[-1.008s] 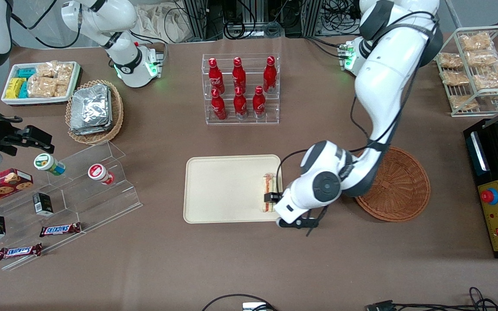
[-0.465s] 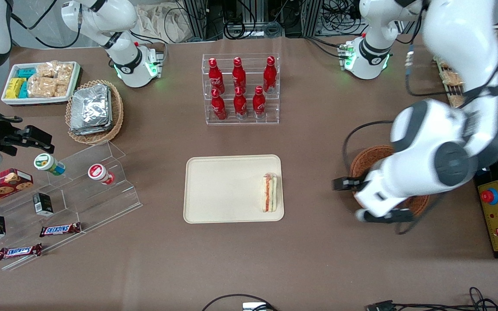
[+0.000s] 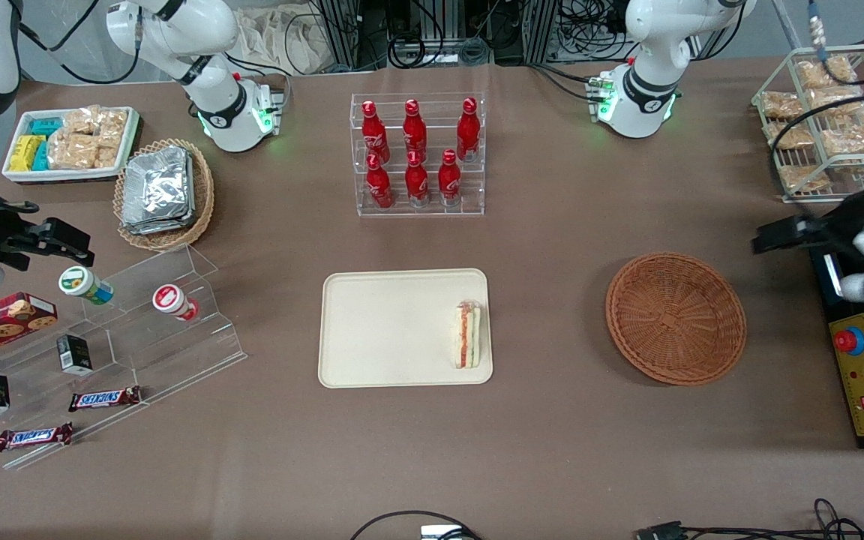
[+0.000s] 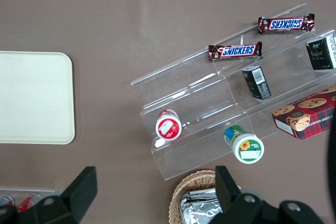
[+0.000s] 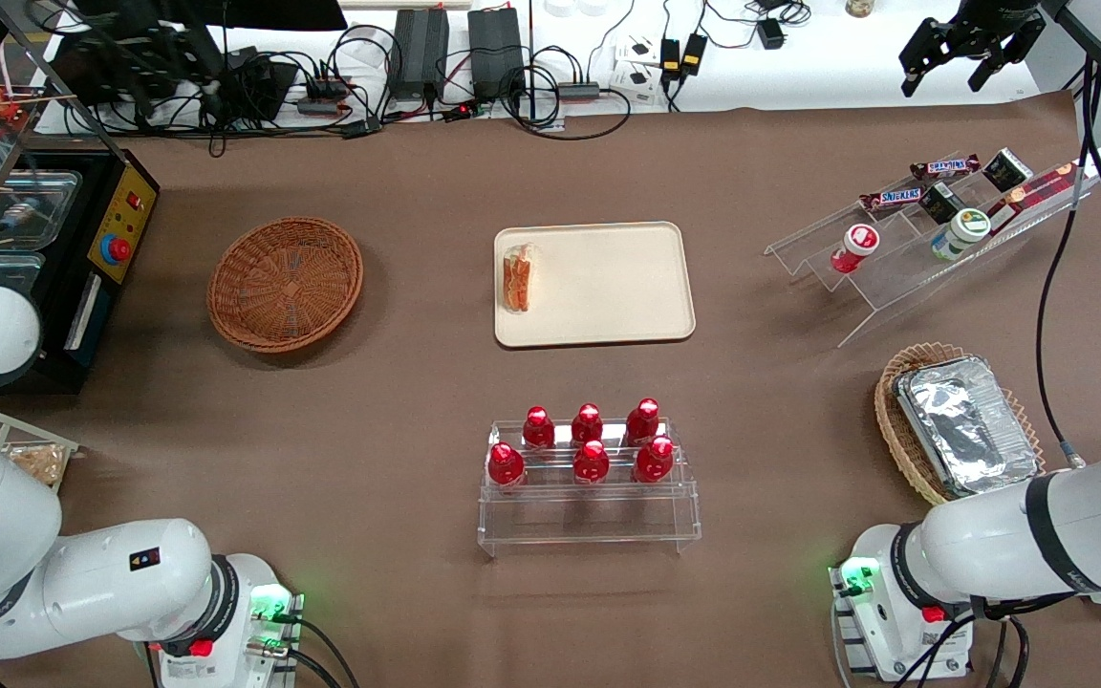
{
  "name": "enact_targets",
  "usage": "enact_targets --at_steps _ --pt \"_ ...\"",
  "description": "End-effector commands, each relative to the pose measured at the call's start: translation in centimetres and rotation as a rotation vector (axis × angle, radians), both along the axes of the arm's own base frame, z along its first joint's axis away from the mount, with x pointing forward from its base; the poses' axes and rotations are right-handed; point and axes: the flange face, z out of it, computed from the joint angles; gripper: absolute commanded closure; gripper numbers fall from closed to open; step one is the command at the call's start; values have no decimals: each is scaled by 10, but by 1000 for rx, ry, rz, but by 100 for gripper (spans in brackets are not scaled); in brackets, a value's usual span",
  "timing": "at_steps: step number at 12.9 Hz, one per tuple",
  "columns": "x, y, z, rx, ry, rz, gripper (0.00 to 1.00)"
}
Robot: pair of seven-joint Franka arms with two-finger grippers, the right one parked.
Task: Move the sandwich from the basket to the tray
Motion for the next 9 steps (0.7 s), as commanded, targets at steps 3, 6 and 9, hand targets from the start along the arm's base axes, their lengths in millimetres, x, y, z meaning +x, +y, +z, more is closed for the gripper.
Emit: enact_targets --at_steps 3,6,9 --pt "-34 -1 -31 86 83 -9 0" --pt "-43 -10 -37 112 91 -23 0" --pt "-47 -13 -36 121 53 -24 0"
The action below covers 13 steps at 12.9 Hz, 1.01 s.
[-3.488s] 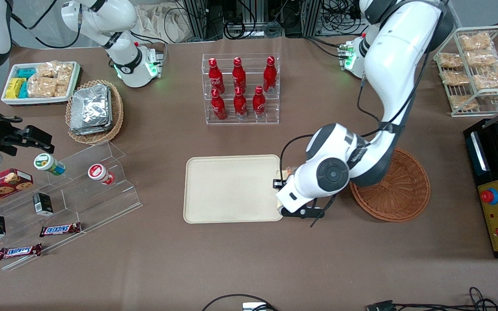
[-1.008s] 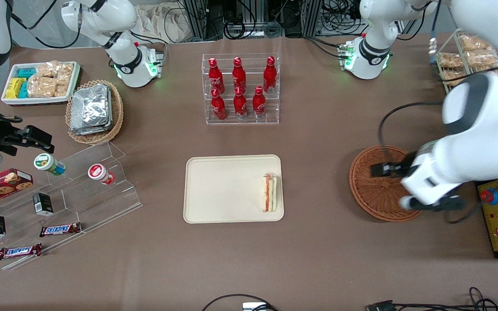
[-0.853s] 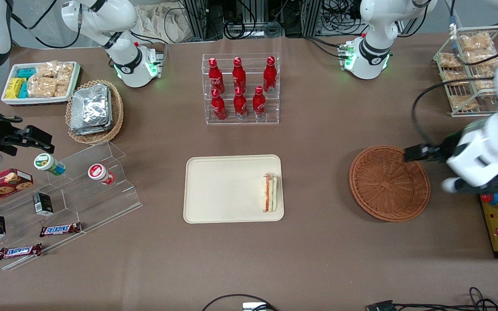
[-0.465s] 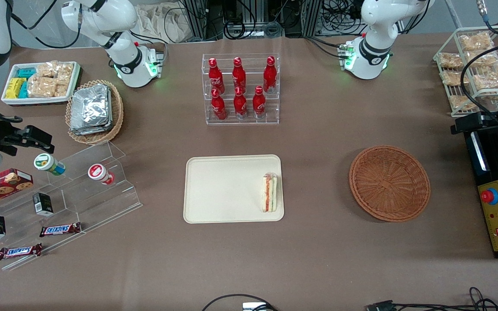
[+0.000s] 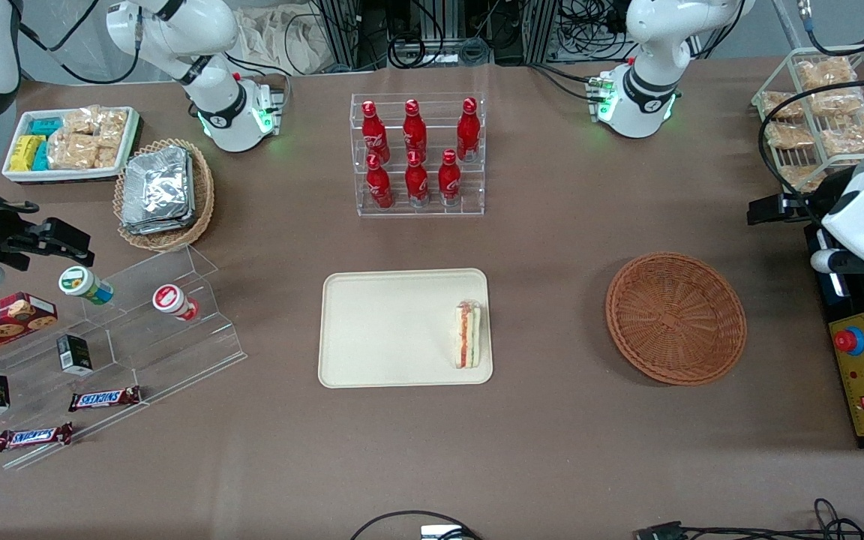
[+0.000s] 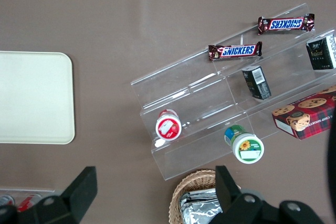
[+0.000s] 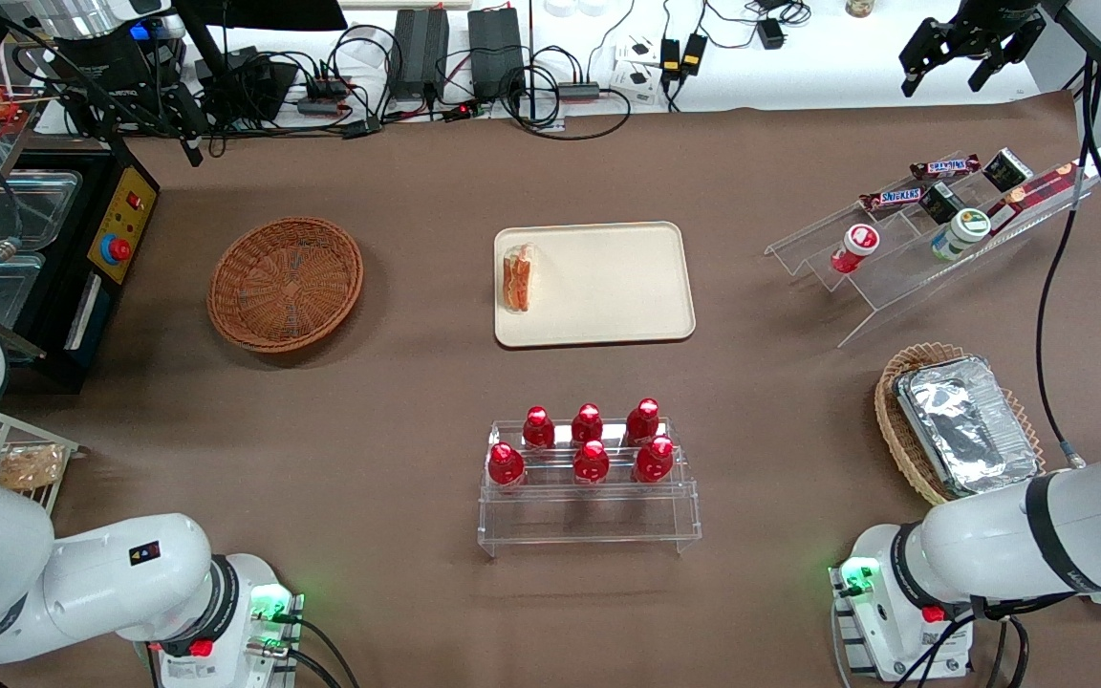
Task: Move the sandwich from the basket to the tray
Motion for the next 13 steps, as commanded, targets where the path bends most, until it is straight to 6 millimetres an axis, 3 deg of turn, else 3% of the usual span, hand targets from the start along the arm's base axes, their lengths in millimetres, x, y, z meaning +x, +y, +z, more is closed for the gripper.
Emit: enact_targets --at_steps 1,3,13 --pt "-12 -1 8 33 -49 -2 0" --pt "-15 -6 16 41 -73 -8 0" --pt "-17 -1 14 37 -194 8 0"
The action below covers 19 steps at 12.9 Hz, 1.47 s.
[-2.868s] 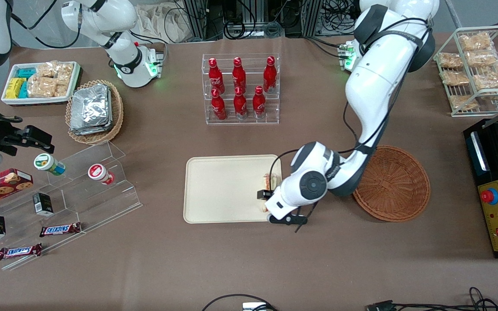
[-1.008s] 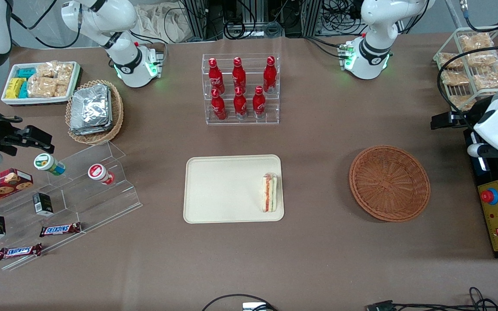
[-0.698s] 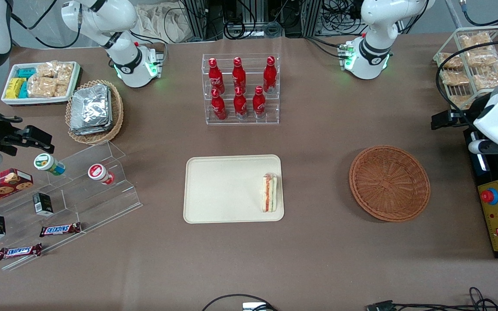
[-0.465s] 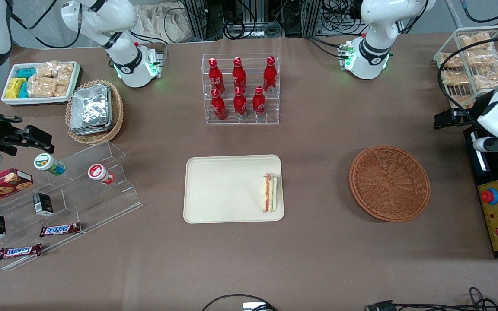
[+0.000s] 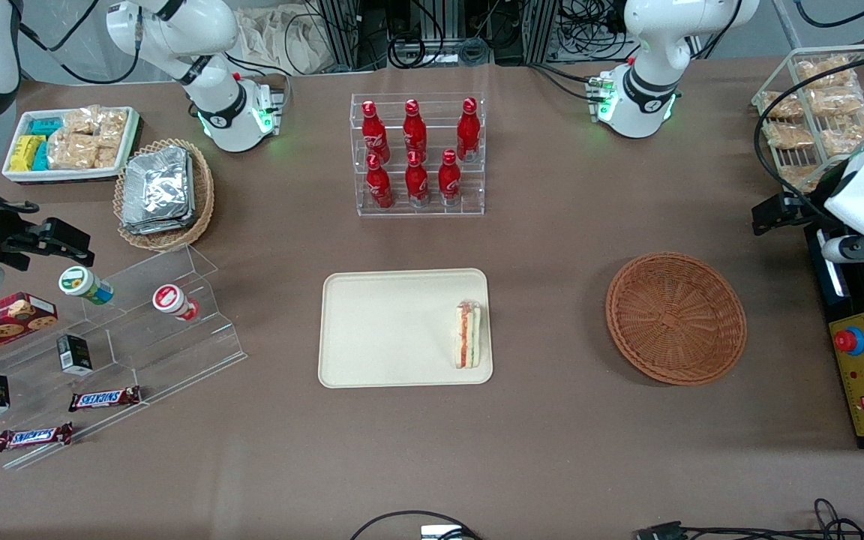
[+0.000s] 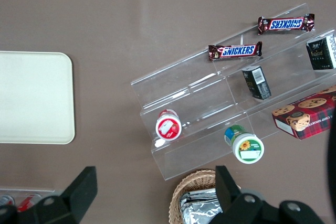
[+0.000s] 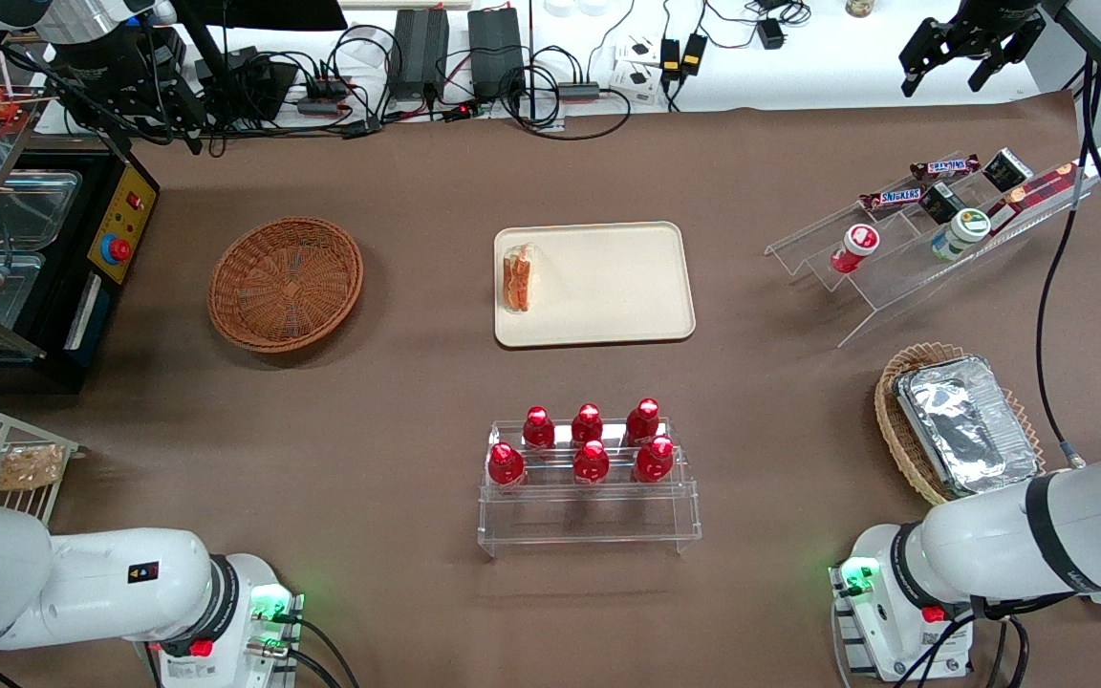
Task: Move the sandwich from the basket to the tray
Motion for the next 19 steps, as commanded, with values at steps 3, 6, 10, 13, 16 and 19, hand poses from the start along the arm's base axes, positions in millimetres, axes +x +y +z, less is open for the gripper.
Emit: enact_targets --at_steps 3,6,10,13,16,19 --pt "-5 0 -1 -3 -12 -4 0" --pt "-3 0 -3 -3 -9 2 0" --pt "0 -1 -1 -16 -32 6 0" --pt "1 -2 -1 -22 -39 8 0" --pt "0 -1 -2 -22 -38 11 0" --pt "0 0 -3 -22 -36 12 0"
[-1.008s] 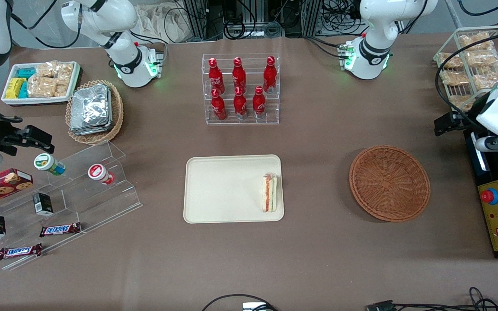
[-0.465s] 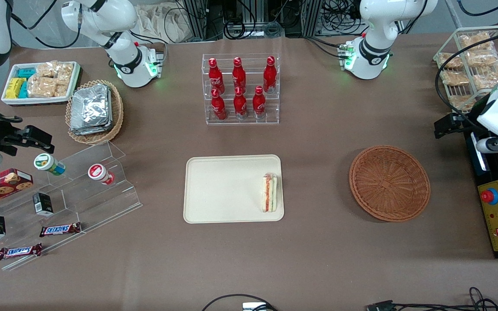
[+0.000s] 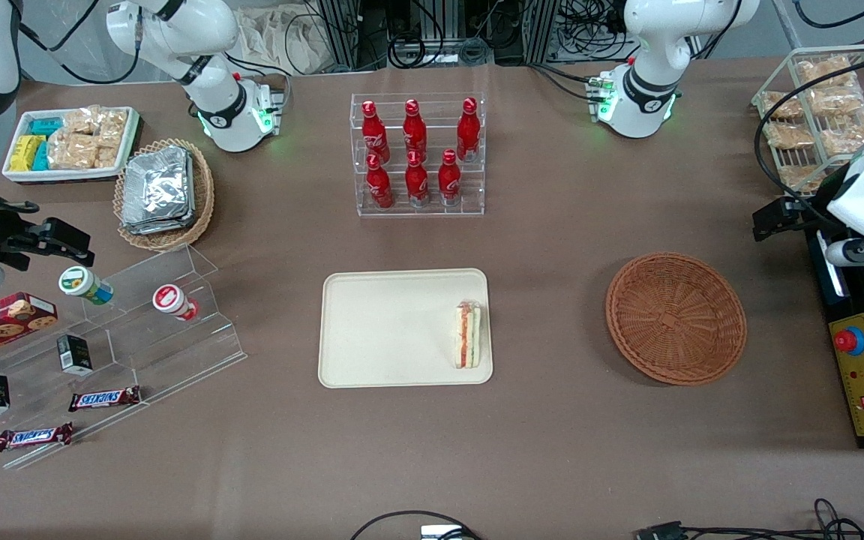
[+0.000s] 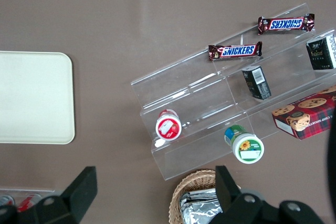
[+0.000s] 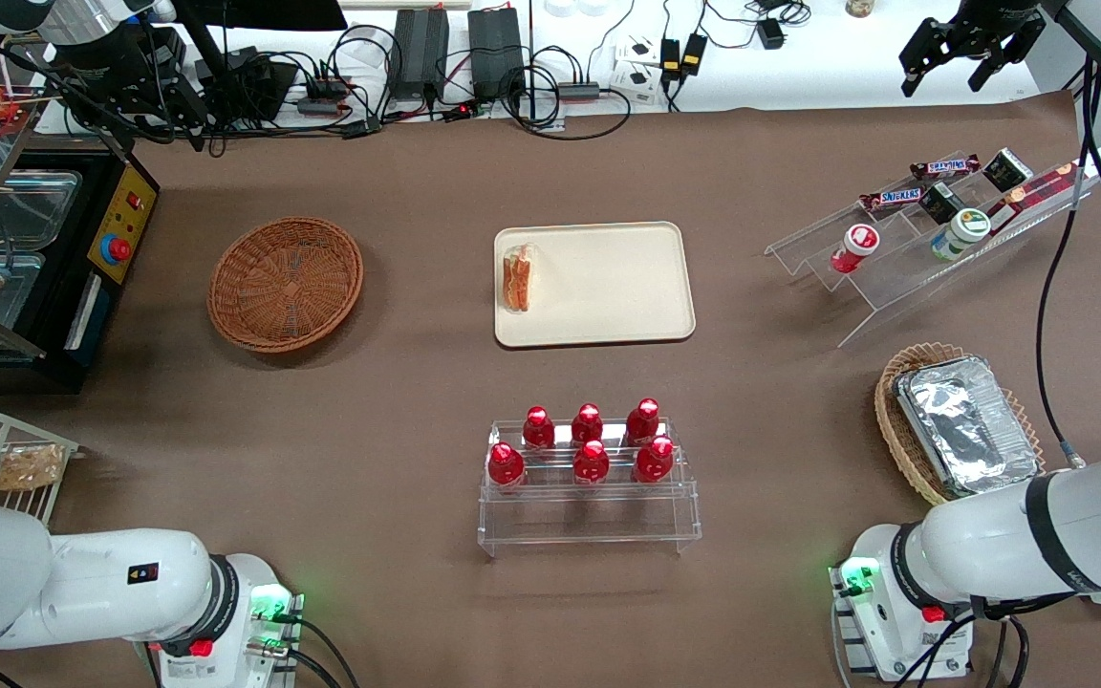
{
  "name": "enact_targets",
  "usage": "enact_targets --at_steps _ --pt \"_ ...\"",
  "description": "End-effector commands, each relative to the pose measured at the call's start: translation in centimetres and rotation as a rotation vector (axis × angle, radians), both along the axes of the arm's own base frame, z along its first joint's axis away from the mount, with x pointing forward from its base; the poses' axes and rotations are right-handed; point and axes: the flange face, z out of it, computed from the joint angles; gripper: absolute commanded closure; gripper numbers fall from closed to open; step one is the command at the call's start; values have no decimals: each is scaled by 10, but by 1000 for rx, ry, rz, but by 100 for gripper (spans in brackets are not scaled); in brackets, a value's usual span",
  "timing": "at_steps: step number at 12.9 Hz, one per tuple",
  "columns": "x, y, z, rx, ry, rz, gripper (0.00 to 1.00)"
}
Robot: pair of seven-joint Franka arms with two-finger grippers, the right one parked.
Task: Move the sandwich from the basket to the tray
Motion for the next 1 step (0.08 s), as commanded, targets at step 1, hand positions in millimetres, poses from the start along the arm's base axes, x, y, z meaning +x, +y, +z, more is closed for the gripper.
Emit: enact_targets --at_steps 1 --pt "-3 0 0 -10 -12 10 0"
